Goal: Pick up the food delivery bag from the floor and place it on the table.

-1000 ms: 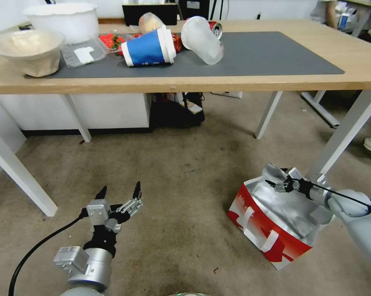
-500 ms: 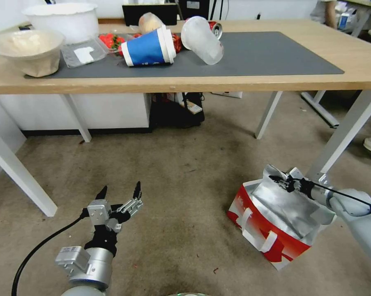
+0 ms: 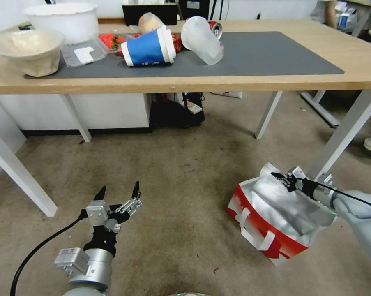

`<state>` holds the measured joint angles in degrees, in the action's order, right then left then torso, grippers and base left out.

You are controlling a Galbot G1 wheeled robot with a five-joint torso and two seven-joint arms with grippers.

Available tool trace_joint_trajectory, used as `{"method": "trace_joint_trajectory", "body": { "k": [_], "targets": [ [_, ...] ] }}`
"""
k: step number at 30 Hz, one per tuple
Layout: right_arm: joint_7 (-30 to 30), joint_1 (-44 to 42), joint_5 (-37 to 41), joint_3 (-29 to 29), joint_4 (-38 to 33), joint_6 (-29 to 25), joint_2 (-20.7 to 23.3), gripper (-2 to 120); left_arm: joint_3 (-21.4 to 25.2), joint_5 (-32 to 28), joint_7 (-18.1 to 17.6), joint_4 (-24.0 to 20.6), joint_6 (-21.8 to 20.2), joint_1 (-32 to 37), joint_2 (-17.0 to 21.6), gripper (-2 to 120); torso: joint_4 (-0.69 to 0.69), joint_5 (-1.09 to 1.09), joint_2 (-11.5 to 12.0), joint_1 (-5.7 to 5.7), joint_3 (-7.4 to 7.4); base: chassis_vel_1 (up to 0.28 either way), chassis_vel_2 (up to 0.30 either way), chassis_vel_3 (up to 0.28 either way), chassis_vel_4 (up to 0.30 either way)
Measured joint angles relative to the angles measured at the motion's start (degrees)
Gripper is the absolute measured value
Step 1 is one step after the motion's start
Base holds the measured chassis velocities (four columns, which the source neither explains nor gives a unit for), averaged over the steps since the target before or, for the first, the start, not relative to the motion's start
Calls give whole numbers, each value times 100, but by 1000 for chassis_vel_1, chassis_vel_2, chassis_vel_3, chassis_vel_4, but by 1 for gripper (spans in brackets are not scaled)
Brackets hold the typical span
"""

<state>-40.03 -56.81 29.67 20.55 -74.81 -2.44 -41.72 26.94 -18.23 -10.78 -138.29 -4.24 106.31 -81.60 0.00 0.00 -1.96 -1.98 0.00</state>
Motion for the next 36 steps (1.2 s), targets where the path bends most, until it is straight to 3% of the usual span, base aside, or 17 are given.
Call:
{"method": "trace_joint_trajectory", "body": {
  "k": [5,15,17,26,36],
  "targets": [
    [-466,-246,704,191,-683,-88,88,0,28,-269,-312,-128,-319,-47,17,100,0,0,0,0,0,0,0,0,0],
    [-741,-589,1773,305,-1887,178,263,0,90,-357,-650,-138,-245,-102,14,100,0,0,-1,0,0,0,0,0,0],
    [-1052,-684,2357,350,-2184,315,305,0,148,-289,-652,-113,-177,-99,12,100,-1,0,-1,0,0,0,0,0,0],
    [-2120,-819,3388,406,-2498,710,287,0,170,-41,-552,-165,-149,-90,-47,100,-1,0,-1,0,0,0,0,0,0],
    [-2754,-892,4108,422,-2611,1248,170,0,213,-128,-507,-212,-126,-60,-30,100,0,-1,-1,0,0,0,0,0,0]
  ]
}}
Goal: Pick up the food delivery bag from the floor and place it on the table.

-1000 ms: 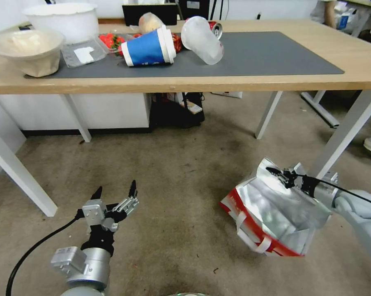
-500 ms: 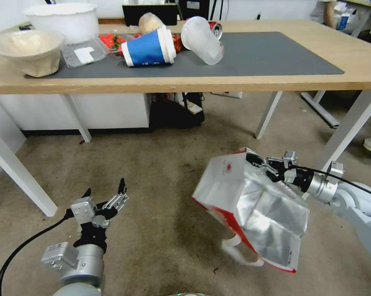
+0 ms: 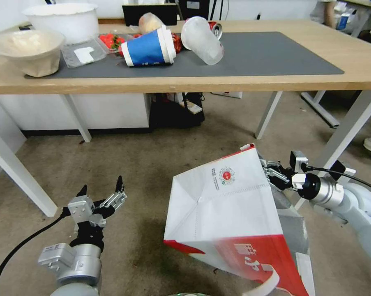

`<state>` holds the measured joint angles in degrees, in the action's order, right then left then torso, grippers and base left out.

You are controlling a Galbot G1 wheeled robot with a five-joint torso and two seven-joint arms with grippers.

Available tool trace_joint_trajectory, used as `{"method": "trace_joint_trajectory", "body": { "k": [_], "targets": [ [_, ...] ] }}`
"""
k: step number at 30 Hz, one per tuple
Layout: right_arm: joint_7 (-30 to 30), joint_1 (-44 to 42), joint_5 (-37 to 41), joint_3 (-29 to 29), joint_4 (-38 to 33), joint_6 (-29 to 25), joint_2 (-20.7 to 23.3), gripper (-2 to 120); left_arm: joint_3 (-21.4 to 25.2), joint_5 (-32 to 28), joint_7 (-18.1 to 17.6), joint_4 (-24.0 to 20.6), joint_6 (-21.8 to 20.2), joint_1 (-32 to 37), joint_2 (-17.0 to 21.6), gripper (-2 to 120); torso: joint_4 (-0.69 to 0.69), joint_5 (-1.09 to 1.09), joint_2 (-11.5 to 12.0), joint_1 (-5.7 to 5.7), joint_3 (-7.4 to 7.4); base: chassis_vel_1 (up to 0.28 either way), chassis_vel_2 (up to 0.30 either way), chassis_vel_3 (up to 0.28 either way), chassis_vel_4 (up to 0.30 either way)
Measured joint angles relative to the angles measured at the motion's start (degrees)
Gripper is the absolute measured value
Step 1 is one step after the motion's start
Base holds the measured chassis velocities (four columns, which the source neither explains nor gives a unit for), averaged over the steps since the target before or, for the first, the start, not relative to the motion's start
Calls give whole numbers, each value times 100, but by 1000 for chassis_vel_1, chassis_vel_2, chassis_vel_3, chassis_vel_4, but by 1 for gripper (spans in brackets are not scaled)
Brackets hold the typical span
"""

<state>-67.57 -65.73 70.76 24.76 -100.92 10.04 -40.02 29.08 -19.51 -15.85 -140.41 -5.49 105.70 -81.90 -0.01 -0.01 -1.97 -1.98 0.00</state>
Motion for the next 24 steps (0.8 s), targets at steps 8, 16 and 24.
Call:
{"method": "trace_joint_trajectory", "body": {
  "k": [8,16,24],
  "targets": [
    [-500,-91,301,-19,-8,250,-96,0,15,-4,-47,-1,52,27,-25,100,0,1,0,0,0,0,0,0,0],
    [-715,-128,327,-19,25,322,-153,0,-2,4,-46,-7,90,41,-70,100,0,1,0,0,0,0,0,0,0],
    [-824,-271,247,51,0,332,-211,0,-42,56,-46,-15,145,73,-102,100,0,1,1,0,0,0,0,0,0]
  ]
}}
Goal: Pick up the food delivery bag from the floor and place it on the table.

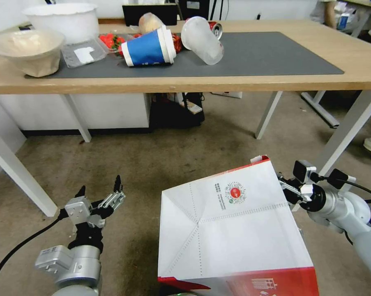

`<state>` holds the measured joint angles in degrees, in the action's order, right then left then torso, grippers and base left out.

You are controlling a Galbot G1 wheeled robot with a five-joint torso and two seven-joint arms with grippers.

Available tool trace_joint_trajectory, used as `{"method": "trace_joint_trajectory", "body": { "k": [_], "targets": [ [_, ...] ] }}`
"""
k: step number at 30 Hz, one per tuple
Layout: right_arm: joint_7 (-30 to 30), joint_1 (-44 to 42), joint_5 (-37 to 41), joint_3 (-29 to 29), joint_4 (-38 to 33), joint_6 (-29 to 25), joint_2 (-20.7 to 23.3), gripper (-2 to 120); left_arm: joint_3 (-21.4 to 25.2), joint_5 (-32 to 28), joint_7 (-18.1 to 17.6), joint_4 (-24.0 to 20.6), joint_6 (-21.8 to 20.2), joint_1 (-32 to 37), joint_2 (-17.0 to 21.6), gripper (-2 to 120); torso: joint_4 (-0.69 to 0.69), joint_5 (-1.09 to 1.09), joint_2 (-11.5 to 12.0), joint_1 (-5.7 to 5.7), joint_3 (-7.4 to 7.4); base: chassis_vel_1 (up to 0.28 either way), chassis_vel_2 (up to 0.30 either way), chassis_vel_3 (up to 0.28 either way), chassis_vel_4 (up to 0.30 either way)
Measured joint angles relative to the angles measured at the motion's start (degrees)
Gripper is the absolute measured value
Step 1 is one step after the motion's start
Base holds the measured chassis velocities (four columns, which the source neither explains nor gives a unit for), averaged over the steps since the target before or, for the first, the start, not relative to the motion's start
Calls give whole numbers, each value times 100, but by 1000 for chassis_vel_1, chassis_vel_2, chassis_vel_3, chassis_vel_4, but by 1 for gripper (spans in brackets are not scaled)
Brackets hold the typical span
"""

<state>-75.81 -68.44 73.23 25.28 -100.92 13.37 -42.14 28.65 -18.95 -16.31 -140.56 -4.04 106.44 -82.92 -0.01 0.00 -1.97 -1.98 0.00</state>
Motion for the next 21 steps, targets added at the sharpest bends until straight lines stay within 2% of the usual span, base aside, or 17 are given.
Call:
{"method": "trace_joint_trajectory", "body": {
  "k": [11,21],
  "targets": [
    [-12,-36,-94,33,-47,-12,-6,0,-52,-95,-94,13,202,23,16,100,0,0,-2,0,2,0,0,0,0],
    [4,-124,-175,60,-112,-33,-54,0,-78,-137,-146,-72,154,66,29,100,0,0,-95,-1,97,0,0,0,0]
  ]
}}
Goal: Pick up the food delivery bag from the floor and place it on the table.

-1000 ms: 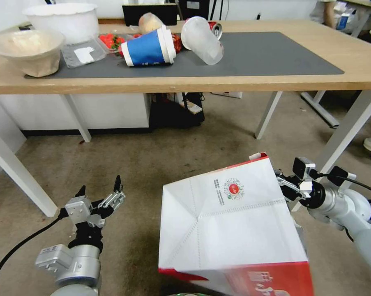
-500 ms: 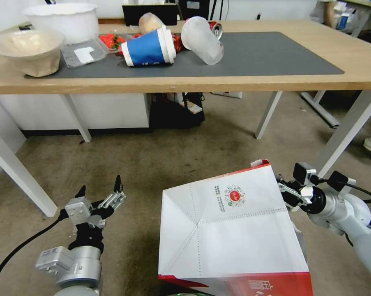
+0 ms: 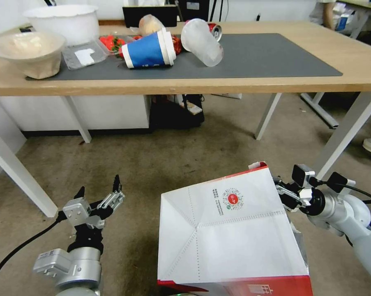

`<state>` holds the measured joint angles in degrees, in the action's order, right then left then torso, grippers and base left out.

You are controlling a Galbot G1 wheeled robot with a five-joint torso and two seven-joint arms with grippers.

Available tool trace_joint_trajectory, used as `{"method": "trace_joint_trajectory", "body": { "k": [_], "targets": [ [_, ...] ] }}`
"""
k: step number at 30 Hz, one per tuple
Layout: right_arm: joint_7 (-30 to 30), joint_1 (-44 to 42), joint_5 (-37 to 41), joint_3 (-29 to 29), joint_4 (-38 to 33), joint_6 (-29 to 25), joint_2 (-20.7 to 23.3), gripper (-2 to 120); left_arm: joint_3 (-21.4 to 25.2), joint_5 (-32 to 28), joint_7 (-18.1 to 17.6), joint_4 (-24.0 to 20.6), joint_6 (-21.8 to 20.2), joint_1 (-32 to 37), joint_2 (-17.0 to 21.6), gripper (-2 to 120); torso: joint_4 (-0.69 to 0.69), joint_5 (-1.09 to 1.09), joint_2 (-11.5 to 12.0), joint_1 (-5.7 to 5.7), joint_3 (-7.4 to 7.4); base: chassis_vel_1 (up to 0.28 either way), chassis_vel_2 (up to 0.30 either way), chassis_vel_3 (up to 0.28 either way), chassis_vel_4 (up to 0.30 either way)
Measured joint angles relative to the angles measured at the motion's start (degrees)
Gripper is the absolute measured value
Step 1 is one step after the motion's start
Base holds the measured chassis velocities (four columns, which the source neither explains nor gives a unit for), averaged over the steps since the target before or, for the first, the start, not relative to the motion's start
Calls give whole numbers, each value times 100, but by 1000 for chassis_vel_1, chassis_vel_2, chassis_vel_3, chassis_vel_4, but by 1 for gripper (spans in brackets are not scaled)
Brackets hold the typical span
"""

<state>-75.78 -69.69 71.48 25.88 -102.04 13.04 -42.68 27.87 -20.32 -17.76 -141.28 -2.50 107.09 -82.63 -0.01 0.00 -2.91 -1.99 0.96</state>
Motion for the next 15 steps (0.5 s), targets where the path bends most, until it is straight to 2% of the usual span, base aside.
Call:
{"method": "trace_joint_trajectory", "body": {
  "k": [6,15],
  "targets": [
    [14,-41,-5,49,-51,-4,2,0,6,25,-15,-26,-11,12,2,100,0,1,-151,-8,142,0,0,0,0],
    [17,-69,-22,84,-95,-8,-2,0,11,27,-36,-49,-11,20,24,100,0,0,-273,-25,245,0,0,0,0]
  ]
}}
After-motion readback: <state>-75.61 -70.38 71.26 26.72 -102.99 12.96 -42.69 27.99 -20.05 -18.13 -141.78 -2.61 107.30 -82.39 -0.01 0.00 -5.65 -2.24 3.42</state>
